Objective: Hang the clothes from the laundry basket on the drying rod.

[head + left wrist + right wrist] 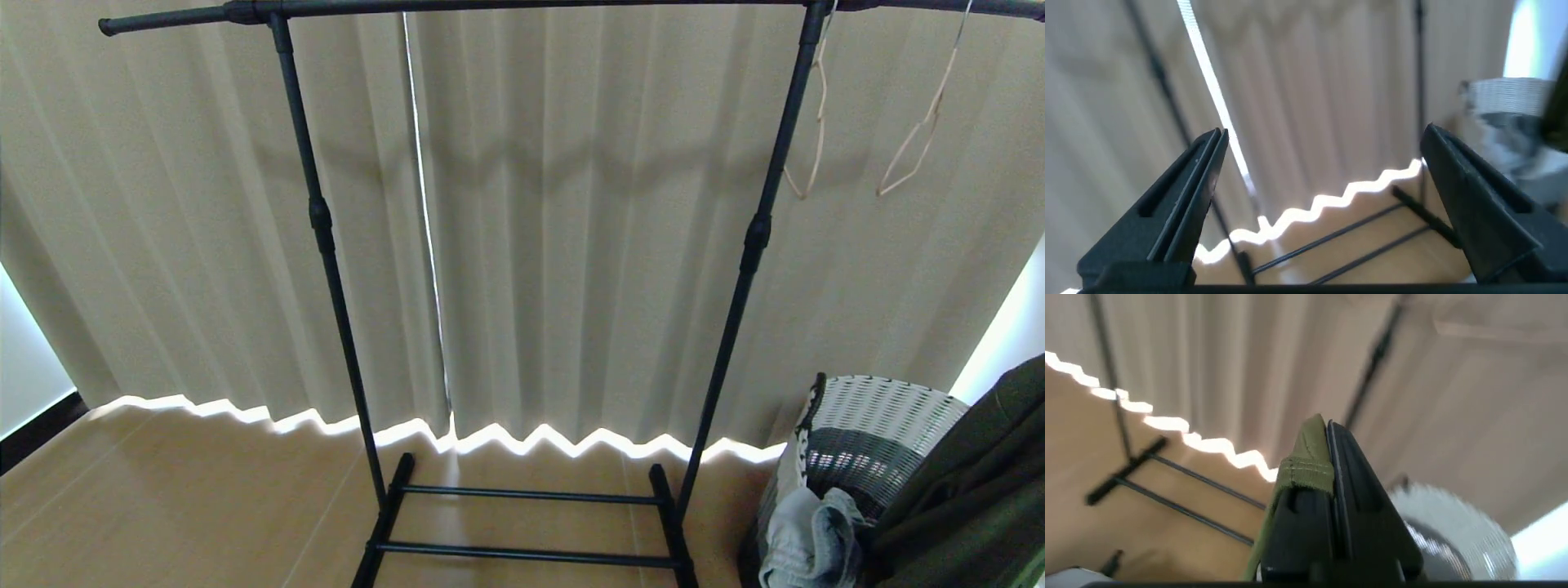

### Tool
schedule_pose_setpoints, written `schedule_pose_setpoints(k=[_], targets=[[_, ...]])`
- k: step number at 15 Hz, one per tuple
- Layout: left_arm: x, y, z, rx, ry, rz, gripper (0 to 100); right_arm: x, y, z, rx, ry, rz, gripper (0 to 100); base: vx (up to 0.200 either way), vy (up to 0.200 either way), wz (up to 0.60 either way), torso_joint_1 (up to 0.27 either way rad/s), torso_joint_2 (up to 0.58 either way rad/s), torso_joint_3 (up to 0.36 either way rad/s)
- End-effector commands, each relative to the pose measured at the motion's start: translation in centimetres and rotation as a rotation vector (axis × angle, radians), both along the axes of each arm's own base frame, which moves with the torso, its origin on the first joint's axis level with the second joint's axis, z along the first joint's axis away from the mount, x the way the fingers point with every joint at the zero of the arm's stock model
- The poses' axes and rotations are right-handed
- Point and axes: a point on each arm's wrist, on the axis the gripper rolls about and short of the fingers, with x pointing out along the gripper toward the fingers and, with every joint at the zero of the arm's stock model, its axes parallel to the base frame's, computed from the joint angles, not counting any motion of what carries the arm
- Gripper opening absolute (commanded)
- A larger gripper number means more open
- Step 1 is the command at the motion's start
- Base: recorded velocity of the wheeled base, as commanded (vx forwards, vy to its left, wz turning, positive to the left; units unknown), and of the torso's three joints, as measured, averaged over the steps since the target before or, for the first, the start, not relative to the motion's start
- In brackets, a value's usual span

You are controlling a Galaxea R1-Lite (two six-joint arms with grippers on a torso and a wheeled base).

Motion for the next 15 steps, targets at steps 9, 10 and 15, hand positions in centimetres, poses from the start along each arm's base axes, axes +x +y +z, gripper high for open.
schedule_pose_setpoints(k=[9, 10, 15], targets=[[14.4, -3.8, 7.9, 0.049, 0.329, -0.296, 100, 7.2, 4.9, 3.0, 0.108, 0.145, 0.175, 0, 0.0, 0.0, 0.0, 0.0, 0.0, 0.0], [15.4, -5.4, 7.6, 0.069, 0.359, -0.294, 100, 7.6, 5.4, 2.8, 0.141, 0.175, 0.171, 0, 0.0, 0.0, 0.0, 0.0, 0.0, 0.0], [16.7, -10.8, 5.8, 0.068, 0.461, -0.349, 100, 7.8, 6.9, 2.6, 0.132, 0.189, 0.244, 0, 0.0, 0.0, 0.0, 0.0, 0.0, 0.0]])
